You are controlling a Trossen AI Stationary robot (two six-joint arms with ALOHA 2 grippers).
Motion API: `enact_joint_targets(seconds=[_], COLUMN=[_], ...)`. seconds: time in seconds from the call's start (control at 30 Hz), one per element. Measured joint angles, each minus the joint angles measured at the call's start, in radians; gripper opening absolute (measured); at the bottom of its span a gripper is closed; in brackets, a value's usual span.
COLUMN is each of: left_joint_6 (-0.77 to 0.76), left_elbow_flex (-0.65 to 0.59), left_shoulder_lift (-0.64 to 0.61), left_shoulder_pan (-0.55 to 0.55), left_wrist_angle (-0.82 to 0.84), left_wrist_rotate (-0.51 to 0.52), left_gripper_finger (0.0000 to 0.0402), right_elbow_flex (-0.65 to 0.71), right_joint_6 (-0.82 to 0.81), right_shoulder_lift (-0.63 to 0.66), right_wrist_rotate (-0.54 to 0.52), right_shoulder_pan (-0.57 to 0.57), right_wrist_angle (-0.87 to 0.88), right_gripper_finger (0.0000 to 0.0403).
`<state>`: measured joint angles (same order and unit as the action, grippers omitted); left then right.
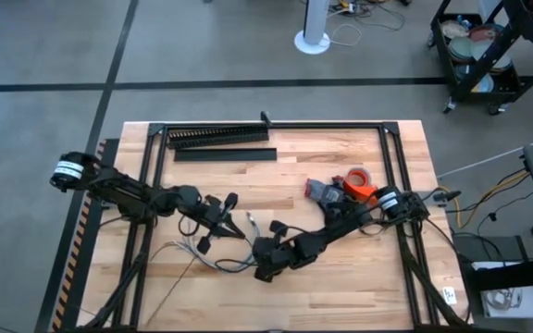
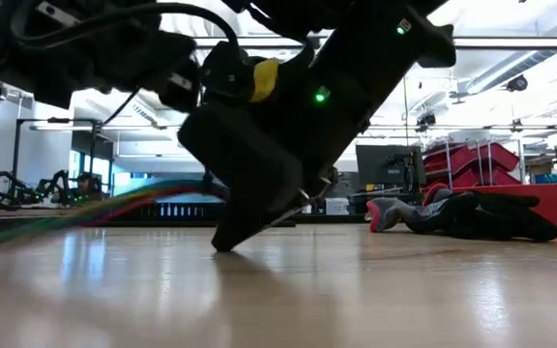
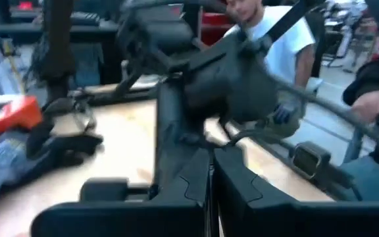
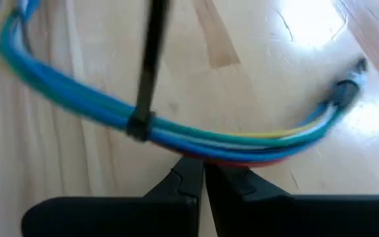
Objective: Ziptie cables
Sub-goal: Put the colored zip-tied cables into the black cable duct
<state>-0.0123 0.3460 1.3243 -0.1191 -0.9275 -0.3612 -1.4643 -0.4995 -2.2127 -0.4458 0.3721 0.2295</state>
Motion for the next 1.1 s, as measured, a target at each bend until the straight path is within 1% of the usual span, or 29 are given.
enact_joint_targets(seconds=[0.07,0.13,0.2,0.3,0.33,0.4,0.5,0.53,0.6,0.63,0.67,0.77,0.83,0.9,1.03,1.07,1.1], left_joint_6=[-0.002,-0.003,-0.017,-0.023,-0.023,-0.022,-0.023,-0.023,-0.025,-0.027,-0.027,-0.027,-0.027,-0.026,-0.024,-0.018,-0.016], left_elbow_flex=[-0.001,0.000,-0.007,-0.007,-0.008,-0.008,-0.002,0.003,0.007,0.008,0.013,0.017,0.019,0.020,0.020,0.020,0.020], left_shoulder_lift=[-0.018,-0.024,-0.024,-0.027,-0.027,-0.019,-0.018,-0.018,-0.019,-0.020,-0.020,-0.021,-0.021,-0.024,-0.036,-0.045,-0.059], left_shoulder_pan=[0.000,-0.001,-0.002,-0.017,-0.024,-0.037,-0.058,-0.064,-0.076,-0.080,-0.084,-0.090,-0.091,-0.091,-0.080,-0.073,-0.063], left_wrist_angle=[0.019,0.049,0.090,0.094,0.100,0.102,0.093,0.087,0.082,0.082,0.082,0.078,0.077,0.074,0.103,0.124,0.157], left_wrist_rotate=[0.004,0.007,0.011,0.011,0.011,0.010,0.011,0.011,0.012,0.014,0.022,0.039,0.049,0.079,0.093,0.103,0.119], left_gripper_finger=[0.0000,0.0000,0.0000,0.0000,0.0000,0.0000,0.0000,0.0000,0.0000,0.0000,0.0000,0.0000,0.0000,0.0000,0.0001,0.0004,0.0008], right_elbow_flex=[0.003,0.005,0.005,0.005,0.005,0.005,0.003,0.003,0.003,0.003,0.003,0.003,0.003,0.003,0.003,0.003,0.003], right_joint_6=[0.053,0.110,0.149,0.249,0.303,0.465,0.717,0.771,0.855,0.885,0.906,0.926,0.927,0.927,0.923,0.921,0.919], right_shoulder_lift=[0.019,0.052,0.089,0.129,0.135,0.149,0.150,0.141,0.122,0.113,0.106,0.096,0.089,0.088,0.094,0.102,0.111], right_wrist_rotate=[0.008,0.019,0.020,0.009,0.007,0.004,0.014,0.028,0.098,0.142,0.163,0.186,0.229,0.258,0.259,0.254,0.244], right_shoulder_pan=[0.008,0.020,0.029,0.033,0.033,0.032,0.022,0.010,-0.021,-0.037,-0.049,-0.079,-0.101,-0.118,-0.118,-0.115,-0.112], right_wrist_angle=[0.025,0.094,0.174,0.288,0.290,0.257,0.164,0.131,0.098,0.081,0.066,0.033,0.017,0.027,0.062,0.084,0.101], right_gripper_finger=[0.0005,0.0015,0.0034,0.0074,0.0088,0.0116,0.0145,0.0150,0.0155,0.0154,0.0152,0.0138,0.0122,0.0097,0.0021,0.0011,0.0010])
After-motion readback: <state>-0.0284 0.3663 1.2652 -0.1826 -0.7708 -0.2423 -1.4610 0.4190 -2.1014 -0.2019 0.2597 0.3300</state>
